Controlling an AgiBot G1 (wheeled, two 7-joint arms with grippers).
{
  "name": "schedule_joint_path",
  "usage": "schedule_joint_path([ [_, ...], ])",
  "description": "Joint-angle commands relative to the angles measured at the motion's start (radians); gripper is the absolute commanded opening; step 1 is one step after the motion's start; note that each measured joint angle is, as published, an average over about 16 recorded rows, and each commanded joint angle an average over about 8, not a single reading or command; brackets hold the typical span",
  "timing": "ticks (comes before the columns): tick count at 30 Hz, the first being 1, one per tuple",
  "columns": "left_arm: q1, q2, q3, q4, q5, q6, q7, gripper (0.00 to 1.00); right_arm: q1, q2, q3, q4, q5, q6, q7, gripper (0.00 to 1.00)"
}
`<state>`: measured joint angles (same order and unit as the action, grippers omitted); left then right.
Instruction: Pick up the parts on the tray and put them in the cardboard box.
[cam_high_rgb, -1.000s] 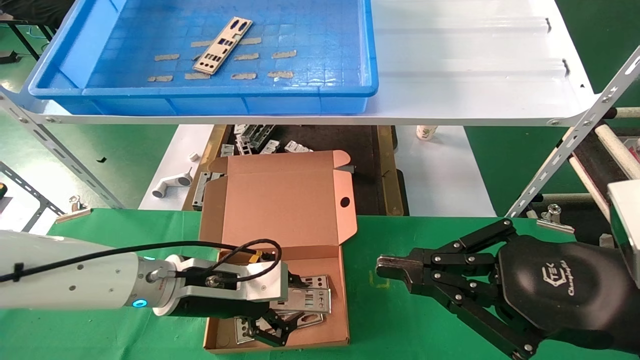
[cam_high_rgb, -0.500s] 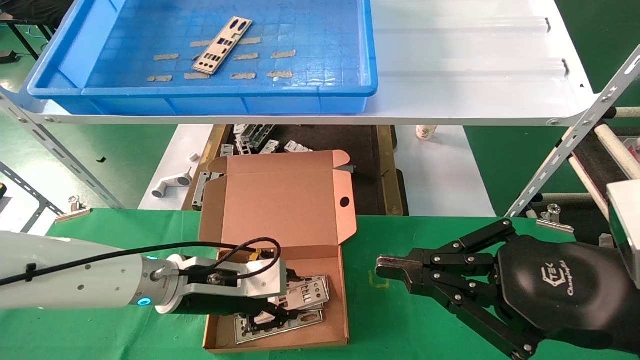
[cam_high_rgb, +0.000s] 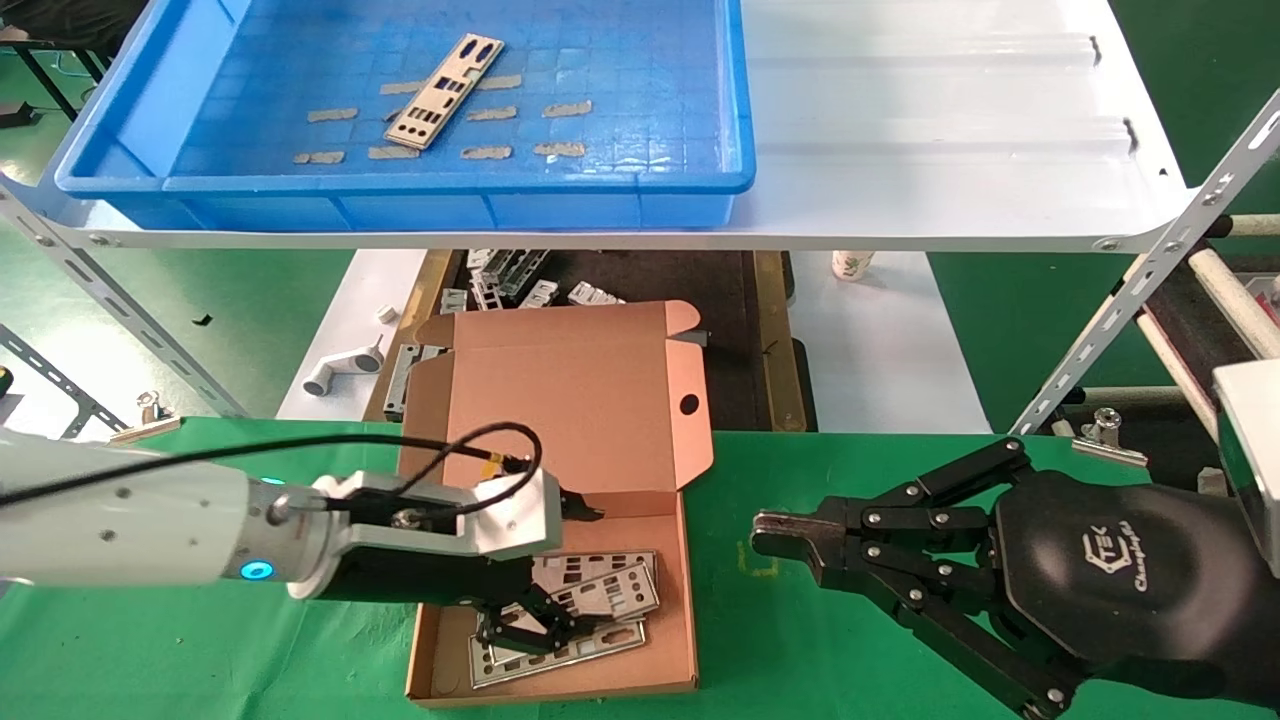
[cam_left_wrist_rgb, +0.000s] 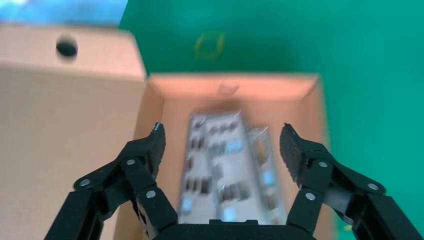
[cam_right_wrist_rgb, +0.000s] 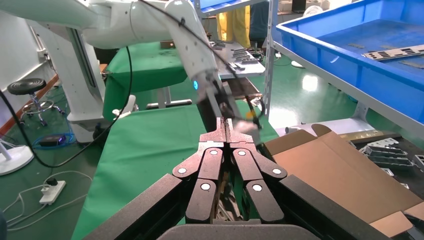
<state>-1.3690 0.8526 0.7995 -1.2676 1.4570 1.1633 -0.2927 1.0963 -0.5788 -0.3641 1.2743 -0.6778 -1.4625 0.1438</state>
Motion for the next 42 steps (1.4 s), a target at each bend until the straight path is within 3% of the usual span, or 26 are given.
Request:
schedule_joint_path([
  [1,-0.012,-0.015,-0.016,-0.003,-0.047,0.031,-0.01,1.0,0.0,0.0,0.0,0.0,0.0,0.0,0.0,0.0],
  [2,-0.015,-0.023,-0.022,-0.002,-0.066,0.043,-0.01,1.0,0.0,0.0,0.0,0.0,0.0,0.0,0.0,0.06],
  [9,-0.005,-0.048,-0.061,0.005,-0.144,0.078,-0.019,1.0,0.0,0.0,0.0,0.0,0.0,0.0,0.0,0.93],
  [10,0.0,-0.05,-0.068,0.005,-0.152,0.081,-0.019,1.0,0.0,0.0,0.0,0.0,0.0,0.0,0.0,1.0],
  [42,0.167,-0.159,-0.325,-0.007,-0.479,0.224,0.052,1.0,0.0,0.0,-0.001,0.0,0.0,0.0,0.0,1.0],
])
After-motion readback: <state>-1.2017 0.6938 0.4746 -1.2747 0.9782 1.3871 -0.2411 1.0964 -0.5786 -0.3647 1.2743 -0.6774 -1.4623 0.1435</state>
